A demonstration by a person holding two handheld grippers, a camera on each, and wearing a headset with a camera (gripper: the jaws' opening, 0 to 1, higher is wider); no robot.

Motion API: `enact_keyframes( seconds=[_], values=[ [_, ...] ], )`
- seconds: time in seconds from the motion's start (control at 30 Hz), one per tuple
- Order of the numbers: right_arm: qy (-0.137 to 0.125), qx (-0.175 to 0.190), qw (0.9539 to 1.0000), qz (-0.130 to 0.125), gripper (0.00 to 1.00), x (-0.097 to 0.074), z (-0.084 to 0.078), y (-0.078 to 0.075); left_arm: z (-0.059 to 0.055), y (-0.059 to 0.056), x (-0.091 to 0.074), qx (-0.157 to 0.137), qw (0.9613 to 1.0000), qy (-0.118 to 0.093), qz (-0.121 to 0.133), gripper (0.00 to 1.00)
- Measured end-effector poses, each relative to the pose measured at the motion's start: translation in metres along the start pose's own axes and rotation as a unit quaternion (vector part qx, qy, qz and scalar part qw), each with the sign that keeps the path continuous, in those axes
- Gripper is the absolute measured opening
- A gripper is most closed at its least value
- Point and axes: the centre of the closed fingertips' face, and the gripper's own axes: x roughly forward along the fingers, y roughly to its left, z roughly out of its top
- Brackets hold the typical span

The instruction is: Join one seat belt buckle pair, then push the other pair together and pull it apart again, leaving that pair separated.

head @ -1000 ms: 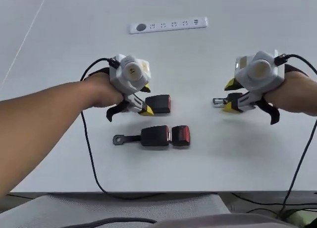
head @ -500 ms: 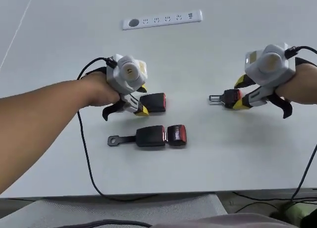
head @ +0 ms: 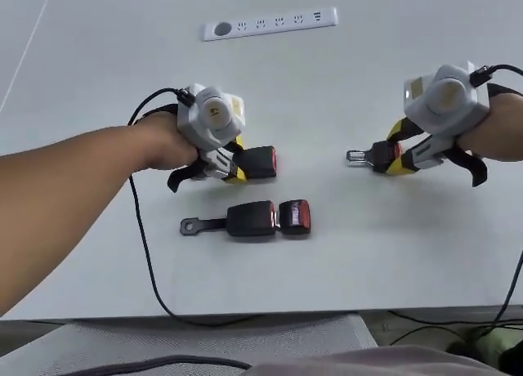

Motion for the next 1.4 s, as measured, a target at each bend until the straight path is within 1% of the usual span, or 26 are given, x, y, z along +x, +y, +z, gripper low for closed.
enact_keyframes(
  seconds=[0.1,0.33,0.57,0.7,0.83,1.07,1.13,1.4],
  values=[
    [-0.001,0.0,1.0,-0.001,0.31,0.002,0.003,0.0,0.0,0.001,0.0,0.001,1.0,0.003,-0.003,0.32],
    [-0.007,0.007,0.9999,-0.005,0.31,0.01,0.018,0.003,-0.001,-0.001,-0.001,0.0,1.0,0.005,-0.004,0.32],
    [-0.021,-0.009,0.9997,0.001,0.31,0.025,0.046,0.013,-0.001,-0.001,-0.001,0.003,1.0,0.006,-0.002,0.32],
    [-0.02,-0.015,0.9997,0.0,0.31,0.031,0.058,0.015,-0.001,-0.001,-0.001,0.008,1.0,0.004,-0.003,0.32],
    [-0.025,-0.019,0.9995,-0.001,0.31,0.037,0.069,0.016,-0.001,-0.001,-0.001,0.01,0.9999,0.009,-0.007,0.32],
    [-0.031,-0.031,0.999,0.001,0.31,0.048,0.09,0.018,-0.001,-0.001,-0.001,0.013,0.9999,0.008,-0.007,0.32],
    [-0.03,-0.039,0.9988,0.002,0.31,0.05,0.095,0.018,-0.001,-0.001,-0.001,0.015,0.9998,0.01,-0.007,0.32],
    [-0.029,-0.047,0.9985,0.004,0.31,0.057,0.106,0.018,-0.001,-0.002,-0.001,0.018,0.9998,0.012,-0.006,0.32]
  ],
)
